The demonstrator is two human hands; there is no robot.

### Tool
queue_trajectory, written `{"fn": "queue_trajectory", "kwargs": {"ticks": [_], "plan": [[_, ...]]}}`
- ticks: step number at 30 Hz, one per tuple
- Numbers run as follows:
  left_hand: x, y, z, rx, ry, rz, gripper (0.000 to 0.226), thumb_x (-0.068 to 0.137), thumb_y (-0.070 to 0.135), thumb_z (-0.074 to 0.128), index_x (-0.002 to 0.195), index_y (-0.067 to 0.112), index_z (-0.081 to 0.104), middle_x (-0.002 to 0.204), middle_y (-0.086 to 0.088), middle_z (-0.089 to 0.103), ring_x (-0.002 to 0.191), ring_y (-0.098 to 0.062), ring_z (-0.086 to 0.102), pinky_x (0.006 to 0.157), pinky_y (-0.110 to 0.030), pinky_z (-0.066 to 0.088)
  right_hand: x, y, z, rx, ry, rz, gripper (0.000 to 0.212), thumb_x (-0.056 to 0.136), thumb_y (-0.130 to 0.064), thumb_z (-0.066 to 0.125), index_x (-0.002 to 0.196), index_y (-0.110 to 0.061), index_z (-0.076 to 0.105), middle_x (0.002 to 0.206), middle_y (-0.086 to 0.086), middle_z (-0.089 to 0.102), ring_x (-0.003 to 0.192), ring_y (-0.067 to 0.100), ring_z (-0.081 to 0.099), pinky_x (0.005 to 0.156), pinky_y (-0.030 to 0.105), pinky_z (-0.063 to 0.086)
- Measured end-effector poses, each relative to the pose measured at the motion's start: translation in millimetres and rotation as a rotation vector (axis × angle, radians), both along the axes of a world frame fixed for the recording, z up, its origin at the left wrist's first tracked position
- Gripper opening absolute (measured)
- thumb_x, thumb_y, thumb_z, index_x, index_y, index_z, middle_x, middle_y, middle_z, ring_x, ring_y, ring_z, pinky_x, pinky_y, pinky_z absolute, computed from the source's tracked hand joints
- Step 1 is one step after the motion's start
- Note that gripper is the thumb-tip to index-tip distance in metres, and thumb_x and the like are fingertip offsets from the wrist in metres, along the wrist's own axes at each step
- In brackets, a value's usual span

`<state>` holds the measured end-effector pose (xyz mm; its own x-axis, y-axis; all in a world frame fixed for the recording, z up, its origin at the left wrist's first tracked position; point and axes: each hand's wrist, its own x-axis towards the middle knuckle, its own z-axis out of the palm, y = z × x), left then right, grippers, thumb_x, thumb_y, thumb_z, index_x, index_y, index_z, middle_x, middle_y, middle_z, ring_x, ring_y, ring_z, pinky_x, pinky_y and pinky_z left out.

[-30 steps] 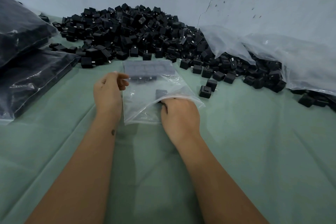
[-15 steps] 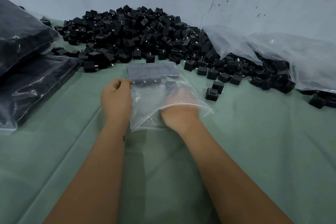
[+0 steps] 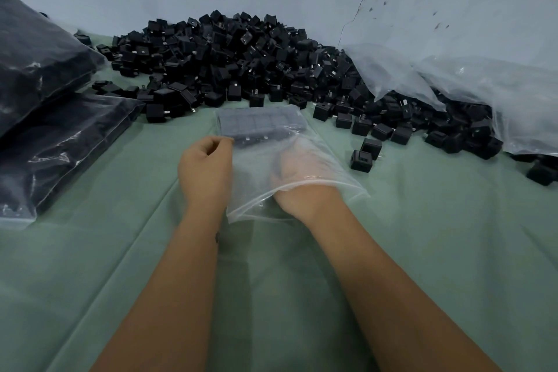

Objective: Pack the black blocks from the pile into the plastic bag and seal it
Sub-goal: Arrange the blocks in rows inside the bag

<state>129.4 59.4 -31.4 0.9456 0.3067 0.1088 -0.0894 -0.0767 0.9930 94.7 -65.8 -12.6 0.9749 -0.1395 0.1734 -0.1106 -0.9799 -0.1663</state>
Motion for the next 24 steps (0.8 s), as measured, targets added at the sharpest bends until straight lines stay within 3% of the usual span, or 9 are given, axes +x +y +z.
{"fn": "queue_trajectory", "kwargs": {"ticks": [4, 6, 8, 11, 13, 16, 18, 21, 24], "plan": [[-5.0, -0.9, 2.2, 0.143, 0.003, -0.186, 0.023, 0.081, 0.019, 0.065, 0.080, 0.040, 0.073, 0.071, 0.021, 0.070, 0.059, -0.001, 0.058, 0.061, -0.021, 0.049, -39.1, 8.5, -1.4, -0.127, -0.163, 0.170, 0.019, 0.095, -0.022, 0.043, 0.085, -0.021, 0.059, 0.094, 0.004, 0.064, 0.088, 0.026, 0.059, 0.068, 0.031, 0.036], [-6.5, 0.6, 0.4, 0.278, 0.026, -0.248, 0.023, 0.079, 0.016, 0.067, 0.081, 0.038, 0.074, 0.077, 0.014, 0.073, 0.070, -0.014, 0.066, 0.070, -0.033, 0.056, -51.5, 9.2, 2.9, -0.106, -0.386, 0.371, 0.021, 0.087, -0.017, 0.052, 0.070, -0.013, 0.064, 0.072, 0.006, 0.065, 0.064, 0.025, 0.059, 0.055, 0.029, 0.034], [-8.0, 2.9, -1.6, 0.411, 0.025, -0.283, 0.021, 0.079, 0.014, 0.069, 0.087, 0.032, 0.077, 0.089, 0.004, 0.075, 0.081, -0.025, 0.069, 0.081, -0.041, 0.057, -55.0, 1.2, 9.6, -0.088, -0.749, 0.558, 0.019, 0.079, -0.011, 0.051, 0.063, -0.008, 0.061, 0.060, 0.007, 0.056, 0.052, 0.022, 0.048, 0.050, 0.028, 0.031], [-9.8, 6.0, 0.6, 0.594, 0.004, -0.322, 0.021, 0.081, 0.015, 0.066, 0.090, 0.032, 0.076, 0.110, -0.001, 0.072, 0.106, -0.024, 0.063, 0.097, -0.040, 0.050, -48.8, -31.4, 13.1, 0.024, -1.037, 0.350, 0.023, 0.085, -0.005, 0.047, 0.077, -0.003, 0.069, 0.067, 0.006, 0.057, 0.058, 0.021, 0.048, 0.050, 0.030, 0.036], [-10.8, 6.2, 3.0, 0.734, -0.014, -0.340, 0.023, 0.084, 0.018, 0.062, 0.091, 0.034, 0.075, 0.116, 0.002, 0.069, 0.116, -0.025, 0.056, 0.102, -0.041, 0.045, -46.8, -60.0, 5.5, 0.238, -0.984, 0.086, 0.024, 0.086, -0.005, 0.049, 0.095, -0.007, 0.071, 0.082, 0.003, 0.062, 0.072, 0.019, 0.055, 0.056, 0.028, 0.041], [-12.8, 3.0, 5.5, 0.976, -0.083, -0.312, 0.023, 0.087, 0.023, 0.057, 0.098, 0.033, 0.075, 0.115, 0.005, 0.069, 0.118, -0.026, 0.050, 0.101, -0.041, 0.041, -39.5, -95.0, -13.4, 0.453, -0.700, -0.184, 0.042, 0.089, -0.003, 0.044, 0.119, -0.024, 0.065, 0.105, -0.006, 0.057, 0.096, 0.016, 0.055, 0.071, 0.027, 0.044], [-15.7, 0.7, 8.2, 0.940, -0.164, -0.291, 0.021, 0.088, 0.023, 0.059, 0.099, 0.031, 0.075, 0.101, 0.004, 0.067, 0.112, -0.022, 0.052, 0.093, -0.035, 0.041, -32.2, -107.7, -21.3, 0.535, -0.548, -0.255, 0.053, 0.089, -0.003, 0.043, 0.134, -0.028, 0.055, 0.121, -0.006, 0.053, 0.112, 0.017, 0.050, 0.088, 0.031, 0.044], [-20.5, -3.3, 11.6, 0.800, -0.246, -0.428, 0.018, 0.090, 0.027, 0.060, 0.100, 0.035, 0.073, 0.093, 0.019, 0.059, 0.102, -0.010, 0.055, 0.085, -0.031, 0.043, -24.1, -113.1, -29.3, 0.389, -0.307, -0.276, 0.054, 0.092, -0.019, 0.050, 0.145, -0.027, 0.039, 0.145, -0.003, 0.042, 0.129, 0.023, 0.038, 0.106, 0.037, 0.033], [-22.8, -5.5, 12.9, 0.795, -0.202, -0.609, 0.020, 0.091, 0.037, 0.059, 0.109, 0.039, 0.068, 0.097, 0.022, 0.062, 0.096, -0.006, 0.058, 0.089, -0.036, 0.049, -21.2, -113.9, -32.1, 0.266, -0.269, -0.260, 0.047, 0.089, -0.028, 0.060, 0.135, -0.026, 0.050, 0.139, -0.003, 0.048, 0.124, 0.023, 0.039, 0.099, 0.033, 0.032]]}}
